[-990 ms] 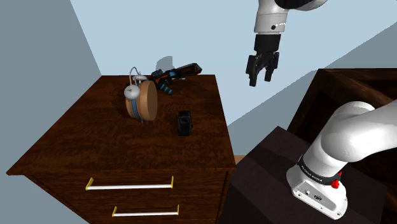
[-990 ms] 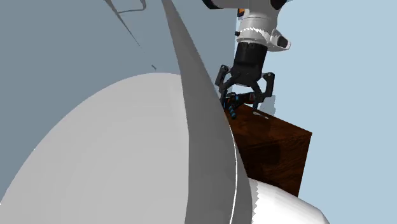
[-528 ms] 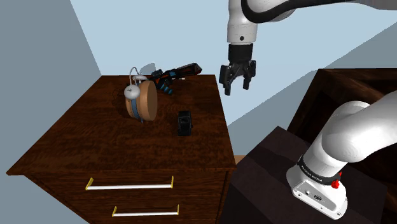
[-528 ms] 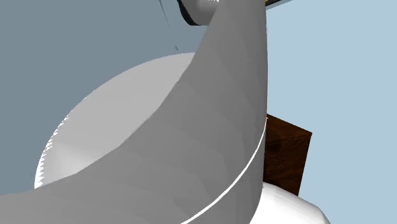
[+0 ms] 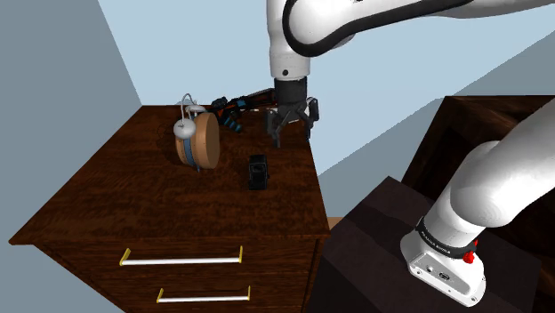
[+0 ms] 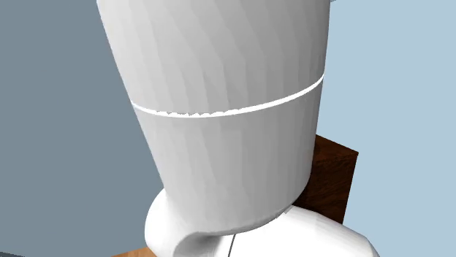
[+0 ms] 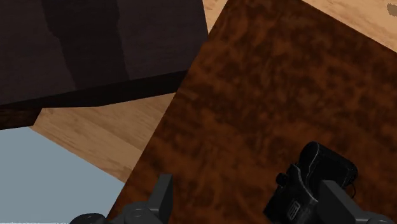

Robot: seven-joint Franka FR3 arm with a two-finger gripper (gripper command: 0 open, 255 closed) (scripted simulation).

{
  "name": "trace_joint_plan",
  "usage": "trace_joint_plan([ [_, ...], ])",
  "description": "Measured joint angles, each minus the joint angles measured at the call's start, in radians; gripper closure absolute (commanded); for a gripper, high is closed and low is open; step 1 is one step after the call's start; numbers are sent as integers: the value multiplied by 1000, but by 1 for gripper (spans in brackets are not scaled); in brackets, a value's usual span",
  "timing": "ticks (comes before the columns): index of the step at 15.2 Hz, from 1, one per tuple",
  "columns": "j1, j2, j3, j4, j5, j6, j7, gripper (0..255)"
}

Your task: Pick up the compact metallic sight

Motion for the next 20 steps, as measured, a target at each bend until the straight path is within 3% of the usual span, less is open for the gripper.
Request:
trace_joint_plan([
  [7,27,269,94,208,-105,51,221,0],
  [15,36,331,100,172,-132,144,246,0],
  [16,37,333,101,168,-132,149,247,255],
  [20,38,335,101,166,-133,154,249,255],
])
